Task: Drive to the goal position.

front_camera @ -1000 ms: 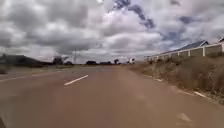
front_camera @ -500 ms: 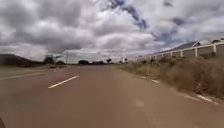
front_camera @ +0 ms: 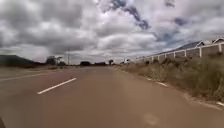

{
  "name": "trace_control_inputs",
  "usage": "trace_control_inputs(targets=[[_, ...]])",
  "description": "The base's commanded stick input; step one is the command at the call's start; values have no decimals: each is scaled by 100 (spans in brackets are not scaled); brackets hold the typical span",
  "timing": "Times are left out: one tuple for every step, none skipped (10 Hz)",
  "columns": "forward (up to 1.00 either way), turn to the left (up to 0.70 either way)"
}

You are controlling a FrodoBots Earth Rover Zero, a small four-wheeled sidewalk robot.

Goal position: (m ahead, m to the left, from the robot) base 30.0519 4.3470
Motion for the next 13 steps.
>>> trace_control_inputs(targets=[[85, 0], [85, 0], [85, 0], [85, 0], [85, 0], [85, 0], [85, 0], [85, 0], [85, 0], [85, 0], [85, -2], [85, -8], [85, -32]])
